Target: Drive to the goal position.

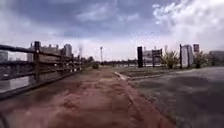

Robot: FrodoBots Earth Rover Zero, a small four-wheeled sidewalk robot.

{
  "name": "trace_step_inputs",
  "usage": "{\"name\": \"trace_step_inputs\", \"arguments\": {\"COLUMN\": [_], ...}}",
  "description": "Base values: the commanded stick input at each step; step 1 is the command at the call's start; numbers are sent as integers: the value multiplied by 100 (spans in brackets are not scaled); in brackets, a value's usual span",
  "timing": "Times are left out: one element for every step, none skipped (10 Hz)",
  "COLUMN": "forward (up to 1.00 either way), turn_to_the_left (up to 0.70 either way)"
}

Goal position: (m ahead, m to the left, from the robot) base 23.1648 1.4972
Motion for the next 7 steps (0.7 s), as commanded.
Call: {"name": "trace_step_inputs", "arguments": {"forward": [100,100,100,100,100,100,100], "turn_to_the_left": [16,0,0,0,0,0,0]}}
